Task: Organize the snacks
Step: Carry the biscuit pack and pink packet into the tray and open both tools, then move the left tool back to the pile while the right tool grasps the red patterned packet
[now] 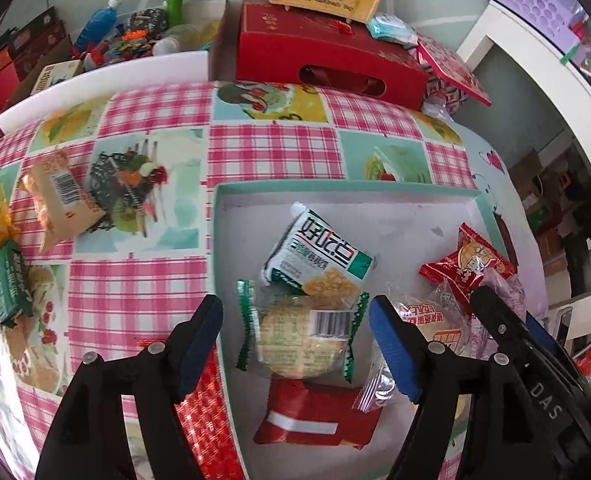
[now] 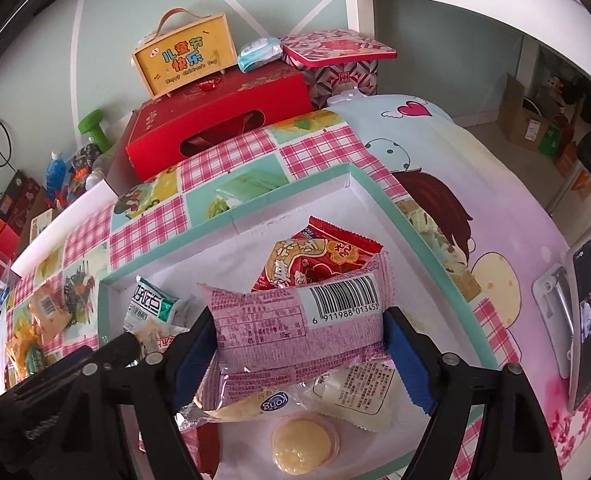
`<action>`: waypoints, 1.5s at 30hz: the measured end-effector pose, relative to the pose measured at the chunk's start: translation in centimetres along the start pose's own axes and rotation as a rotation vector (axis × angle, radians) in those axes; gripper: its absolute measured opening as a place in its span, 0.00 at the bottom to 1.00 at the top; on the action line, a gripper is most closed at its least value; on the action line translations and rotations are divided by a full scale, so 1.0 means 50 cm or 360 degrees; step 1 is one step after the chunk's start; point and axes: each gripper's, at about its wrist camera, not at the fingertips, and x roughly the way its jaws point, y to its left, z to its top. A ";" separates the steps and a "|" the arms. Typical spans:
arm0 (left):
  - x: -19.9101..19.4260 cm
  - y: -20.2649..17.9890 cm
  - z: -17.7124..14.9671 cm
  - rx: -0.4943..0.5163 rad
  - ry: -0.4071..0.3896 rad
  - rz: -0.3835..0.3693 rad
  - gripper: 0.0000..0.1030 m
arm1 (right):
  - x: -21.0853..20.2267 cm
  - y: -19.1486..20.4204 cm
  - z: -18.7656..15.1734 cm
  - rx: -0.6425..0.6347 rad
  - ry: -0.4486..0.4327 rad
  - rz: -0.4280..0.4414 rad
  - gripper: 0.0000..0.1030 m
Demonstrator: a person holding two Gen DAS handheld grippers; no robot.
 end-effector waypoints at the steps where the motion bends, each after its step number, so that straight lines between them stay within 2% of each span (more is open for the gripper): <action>1: -0.009 0.006 -0.001 -0.0009 -0.0013 0.0003 0.75 | -0.001 0.001 0.000 -0.0003 0.0000 0.0000 0.83; 8: -0.049 0.052 -0.012 -0.0085 -0.0093 0.0054 0.76 | -0.005 0.014 0.000 -0.0043 -0.0002 0.0025 0.86; 9: -0.052 0.060 -0.014 -0.0098 -0.0101 0.0071 0.80 | -0.005 0.017 0.000 -0.0049 -0.0004 0.0028 0.88; 10: -0.055 0.068 -0.015 -0.0113 -0.0109 0.0088 0.86 | -0.005 0.019 -0.001 -0.0053 -0.0005 0.0033 0.97; 11: -0.058 0.078 -0.017 -0.0128 -0.0121 0.0106 0.88 | -0.006 0.022 -0.002 -0.0062 -0.0013 0.0040 1.00; 16: -0.066 0.119 -0.027 -0.0184 -0.0153 0.0213 0.89 | -0.010 0.040 -0.005 -0.0108 -0.0020 0.0033 1.00; 19: -0.070 0.143 -0.034 -0.0206 -0.0180 0.0312 0.94 | -0.015 0.058 -0.007 -0.0144 -0.0027 0.0043 1.00; 23: -0.081 0.175 -0.045 -0.0203 -0.0193 0.0435 0.95 | -0.031 0.098 -0.012 -0.0225 -0.0049 0.0083 1.00; 33: -0.126 0.266 -0.074 -0.0257 -0.0219 0.0623 0.95 | -0.051 0.235 -0.063 -0.0466 -0.0018 0.0305 1.00; 37: -0.128 0.313 -0.095 -0.0264 -0.0178 0.0714 0.95 | -0.039 0.269 -0.083 -0.0515 0.0027 0.0331 1.00; 45: -0.146 0.390 -0.112 -0.0370 -0.0143 0.0765 0.95 | -0.031 0.325 -0.122 -0.0582 0.0100 0.0458 1.00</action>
